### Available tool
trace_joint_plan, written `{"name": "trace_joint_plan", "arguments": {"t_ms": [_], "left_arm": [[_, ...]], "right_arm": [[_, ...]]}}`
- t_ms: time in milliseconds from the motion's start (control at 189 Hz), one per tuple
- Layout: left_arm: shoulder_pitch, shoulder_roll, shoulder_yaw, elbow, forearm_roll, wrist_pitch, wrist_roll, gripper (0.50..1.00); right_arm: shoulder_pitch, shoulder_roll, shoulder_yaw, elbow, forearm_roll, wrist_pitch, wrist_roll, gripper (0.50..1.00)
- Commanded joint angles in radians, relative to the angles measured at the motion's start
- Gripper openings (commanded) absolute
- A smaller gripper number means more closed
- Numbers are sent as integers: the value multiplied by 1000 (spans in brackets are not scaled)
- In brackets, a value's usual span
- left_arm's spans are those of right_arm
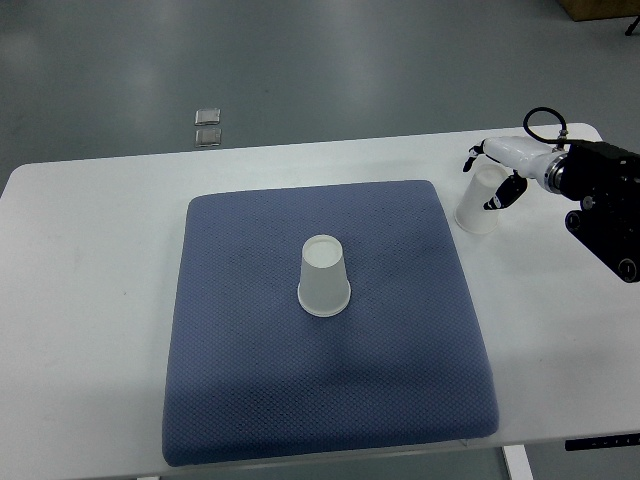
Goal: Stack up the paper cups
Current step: 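Close the right hand's fingers around the white cup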
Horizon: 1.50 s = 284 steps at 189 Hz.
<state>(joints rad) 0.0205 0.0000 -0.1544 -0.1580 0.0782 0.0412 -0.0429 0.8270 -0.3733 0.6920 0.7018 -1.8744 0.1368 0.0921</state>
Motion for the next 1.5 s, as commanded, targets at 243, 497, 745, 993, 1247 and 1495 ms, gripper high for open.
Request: {"name": "trace_joint_plan", "arguments": {"t_ms": [243, 497, 745, 993, 1247, 1495], "left_arm": [[-1, 0, 1, 0, 0, 0, 0, 1000], [1, 0, 0, 0, 0, 0, 0, 1000], [-1, 0, 0, 0, 0, 0, 0, 1000], [1, 0, 0, 0, 0, 0, 0, 1000], [-1, 0, 0, 0, 0, 0, 0, 1000], [1, 0, 0, 0, 0, 0, 0, 1000]], "right_arm": [[17, 1, -45, -36, -8, -54, 3, 911], [17, 1, -45, -39, -22, -55, 5, 862], [27, -7, -66, -39, -22, -54, 6, 734], [27, -12, -66, -39, -22, -52, 6, 539], [29, -15, -66, -39, -20, -57, 8, 500], [44, -39, -60, -36, -5, -63, 17, 500]]}}
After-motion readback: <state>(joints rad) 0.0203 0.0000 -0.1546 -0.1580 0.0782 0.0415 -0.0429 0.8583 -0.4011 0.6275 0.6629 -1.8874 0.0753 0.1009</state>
